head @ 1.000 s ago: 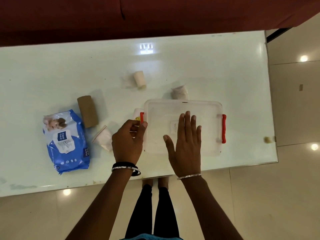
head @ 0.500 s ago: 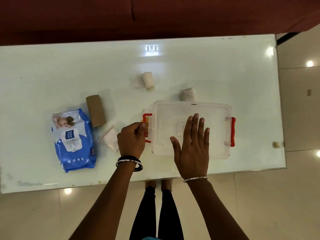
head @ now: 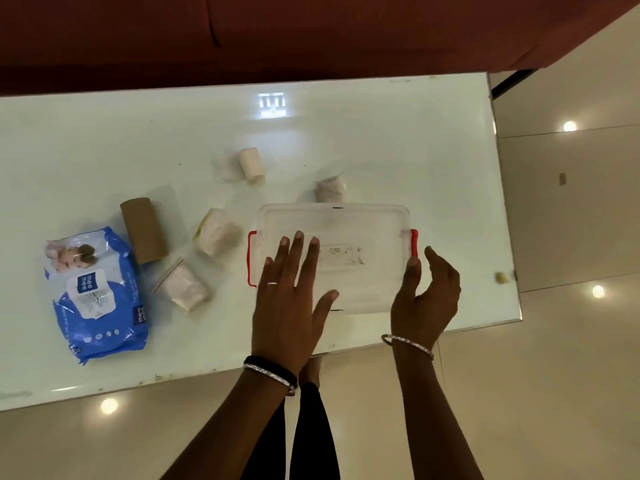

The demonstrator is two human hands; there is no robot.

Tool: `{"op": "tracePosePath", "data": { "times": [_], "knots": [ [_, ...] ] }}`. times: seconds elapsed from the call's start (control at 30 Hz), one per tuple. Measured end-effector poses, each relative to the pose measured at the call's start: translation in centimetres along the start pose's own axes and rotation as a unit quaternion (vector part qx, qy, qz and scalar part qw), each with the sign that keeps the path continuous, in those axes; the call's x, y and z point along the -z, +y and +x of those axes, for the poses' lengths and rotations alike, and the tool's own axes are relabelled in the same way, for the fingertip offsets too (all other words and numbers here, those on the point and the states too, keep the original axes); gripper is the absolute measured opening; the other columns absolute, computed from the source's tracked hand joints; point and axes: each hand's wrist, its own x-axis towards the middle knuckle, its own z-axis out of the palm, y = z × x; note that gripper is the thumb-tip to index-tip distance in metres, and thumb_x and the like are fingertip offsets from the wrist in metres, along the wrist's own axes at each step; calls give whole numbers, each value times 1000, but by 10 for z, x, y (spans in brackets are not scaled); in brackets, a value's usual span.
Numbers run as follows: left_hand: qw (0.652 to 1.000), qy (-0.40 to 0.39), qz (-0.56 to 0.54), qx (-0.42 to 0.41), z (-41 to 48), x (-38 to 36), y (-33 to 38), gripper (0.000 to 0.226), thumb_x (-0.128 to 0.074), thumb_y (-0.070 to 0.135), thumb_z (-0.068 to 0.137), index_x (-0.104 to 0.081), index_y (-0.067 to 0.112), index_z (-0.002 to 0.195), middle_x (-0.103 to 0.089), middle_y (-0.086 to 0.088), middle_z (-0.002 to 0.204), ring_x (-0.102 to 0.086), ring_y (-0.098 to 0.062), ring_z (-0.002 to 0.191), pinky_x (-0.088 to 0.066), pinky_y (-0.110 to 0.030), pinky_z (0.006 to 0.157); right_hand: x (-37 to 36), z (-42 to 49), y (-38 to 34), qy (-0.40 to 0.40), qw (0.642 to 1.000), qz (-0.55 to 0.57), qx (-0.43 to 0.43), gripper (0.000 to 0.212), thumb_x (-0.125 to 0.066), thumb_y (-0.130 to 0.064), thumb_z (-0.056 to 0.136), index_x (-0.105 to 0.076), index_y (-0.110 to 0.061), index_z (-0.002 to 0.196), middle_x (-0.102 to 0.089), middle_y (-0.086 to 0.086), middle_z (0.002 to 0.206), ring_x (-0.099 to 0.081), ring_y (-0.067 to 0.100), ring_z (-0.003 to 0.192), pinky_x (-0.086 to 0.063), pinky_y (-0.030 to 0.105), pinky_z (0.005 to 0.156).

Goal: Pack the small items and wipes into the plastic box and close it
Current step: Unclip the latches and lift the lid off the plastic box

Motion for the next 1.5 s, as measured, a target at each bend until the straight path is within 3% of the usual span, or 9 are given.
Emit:
{"op": "tracePosePath", "data": {
  "times": [0.3, 0.53, 0.63, 0.73, 0.83, 0.93, 1.07, 1.27, 1.5],
  "knots": [
    [995, -61, 76, 33, 3, -24, 5, 77, -38, 53, 94, -1, 24, 155, 10, -8, 163, 9, -28, 150, -7, -48, 121, -15, 17, 27, -84, 994, -66, 3, 37, -35, -26, 106, -62, -6, 91, -67, 11, 67, -48, 24, 54, -32, 28, 55],
    [996, -59, 66, 34, 4, -24, 4, 74, -33, 55, 94, -2, 25, 155, 10, -6, 163, 10, -26, 150, -5, -46, 121, -16, 48, 45, -185, 974, 5, -129, 42, -40, -25, 105, -56, -14, 68, -55, 4, 63, -42, 22, 59, -31, 30, 58],
    [996, -55, 61, 31, 4, -22, 6, 74, -33, 55, 94, -2, 25, 155, 9, -6, 163, 11, -25, 150, -5, -46, 122, -12, 52, 46, -226, 954, 30, -194, 37, -51, -23, 99, -61, 4, 75, -54, 14, 67, -39, 22, 66, -32, 29, 66],
    [998, -43, 34, 30, 3, -16, 8, 73, -38, 53, 95, -4, 27, 155, 8, -3, 163, 9, -22, 150, -3, -42, 122, -7, 40, 31, -99, 982, -14, -158, 16, -57, -12, 93, -72, -5, 94, -71, 12, 90, -59, 22, 77, -37, 22, 72],
    [996, 16, -74, 40, 2, -4, 7, 55, -49, 37, 96, -36, 27, 148, -20, 0, 161, -17, -17, 149, -20, -35, 120, -3, 18, -10, 21, 996, -68, 45, 20, -55, -9, 91, -68, -12, 107, -68, 8, 104, -62, 28, 93, -41, 29, 83],
    [962, 163, -197, 92, 2, 11, -13, 28, -57, 13, 92, -66, 17, 119, -61, 0, 133, -56, -12, 122, -50, -28, 96, -14, -12, -50, -31, 978, -59, 195, 23, -60, -10, 87, -69, -14, 108, -66, 7, 108, -58, 26, 102, -42, 34, 87],
    [912, 257, -238, 213, 5, 24, -49, 19, -57, 6, 90, -67, 15, 103, -65, -4, 102, -60, -12, 83, -50, -18, 69, -41, -52, -87, -180, 935, -53, 301, 41, -67, -31, 80, -67, -18, 119, -59, 5, 134, -49, 25, 131, -41, 43, 101],
    [722, 6, -525, 450, 14, 21, -95, 12, -61, 21, 91, -68, 19, 101, -70, -7, 101, -68, -28, 93, -56, -42, 86, -67, -73, -99, -326, 848, -247, 338, 91, -60, -53, 71, -24, -40, 153, 4, 9, 168, 7, 37, 154, -15, 65, 116],
    [717, -46, -571, 398, 15, 16, -97, 27, -64, 17, 90, -68, 4, 113, -69, -26, 108, -67, -29, 88, -55, -50, 88, -80, -82, -115, -318, 830, -328, 322, 58, -62, -40, 84, -39, -31, 137, 9, 12, 167, 7, 45, 152, -22, 68, 111]
  ]
}}
